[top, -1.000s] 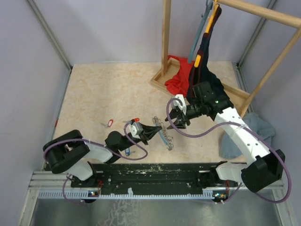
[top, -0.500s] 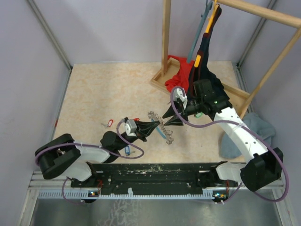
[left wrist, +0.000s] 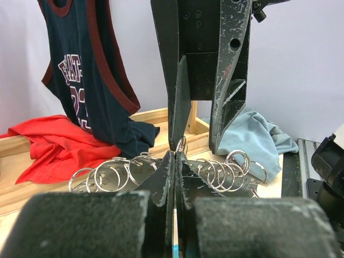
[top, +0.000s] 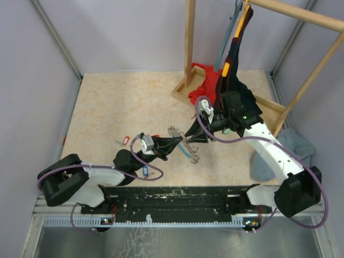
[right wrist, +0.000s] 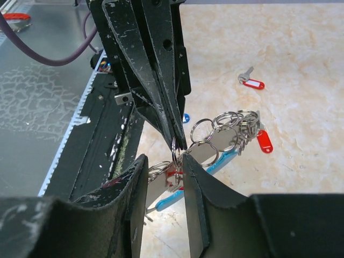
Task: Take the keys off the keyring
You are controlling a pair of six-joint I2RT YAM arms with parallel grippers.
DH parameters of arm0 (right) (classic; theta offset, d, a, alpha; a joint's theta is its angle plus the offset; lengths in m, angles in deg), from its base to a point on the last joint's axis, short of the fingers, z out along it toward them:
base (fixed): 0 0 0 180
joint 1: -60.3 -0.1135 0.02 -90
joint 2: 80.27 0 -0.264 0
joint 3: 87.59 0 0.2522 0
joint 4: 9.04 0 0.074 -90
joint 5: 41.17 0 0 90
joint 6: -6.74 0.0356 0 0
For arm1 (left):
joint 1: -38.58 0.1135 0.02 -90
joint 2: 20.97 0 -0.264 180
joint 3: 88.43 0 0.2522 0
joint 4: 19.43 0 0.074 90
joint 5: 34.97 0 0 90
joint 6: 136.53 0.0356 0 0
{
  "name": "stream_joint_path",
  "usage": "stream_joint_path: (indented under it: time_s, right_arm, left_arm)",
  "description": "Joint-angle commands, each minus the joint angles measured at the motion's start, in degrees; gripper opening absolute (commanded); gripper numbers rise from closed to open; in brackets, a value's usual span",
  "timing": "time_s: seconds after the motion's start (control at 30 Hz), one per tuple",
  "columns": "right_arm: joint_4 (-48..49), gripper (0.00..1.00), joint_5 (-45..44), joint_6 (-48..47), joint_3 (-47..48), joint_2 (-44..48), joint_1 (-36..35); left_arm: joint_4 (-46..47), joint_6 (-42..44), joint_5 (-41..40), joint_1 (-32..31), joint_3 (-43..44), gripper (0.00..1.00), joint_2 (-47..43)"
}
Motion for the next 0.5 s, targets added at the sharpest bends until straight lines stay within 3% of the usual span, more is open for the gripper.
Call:
stream_joint_path:
  time_s: [0.0, 0.17, 0.37, 0.47]
  right_arm:
    - [3.93, 0.31, 1.77, 1.70, -0.47, -0.19, 0.39]
    - [6.32, 0.28, 1.74, 3.90, -1.27, -0.19, 0.39]
    - [7.68, 0.13, 1.49, 5.15, -1.71, -0.06, 0.39]
    - [7.46, 0.01, 1.67, 4.67, -1.66, 0.13, 0.37]
  left_arm:
    - [16.18, -1.31, 0.40, 0.37, 1.89, 0.00, -1.65]
    - [16.18, -1.57, 0.72, 0.37, 2.10, 0.00, -1.50]
    - [16.18, -1.92, 1.26, 0.37, 2.33, 0.00, -1.05]
    - [16.18, -2.19, 1.73, 0.37, 2.50, 0.00, -0.42]
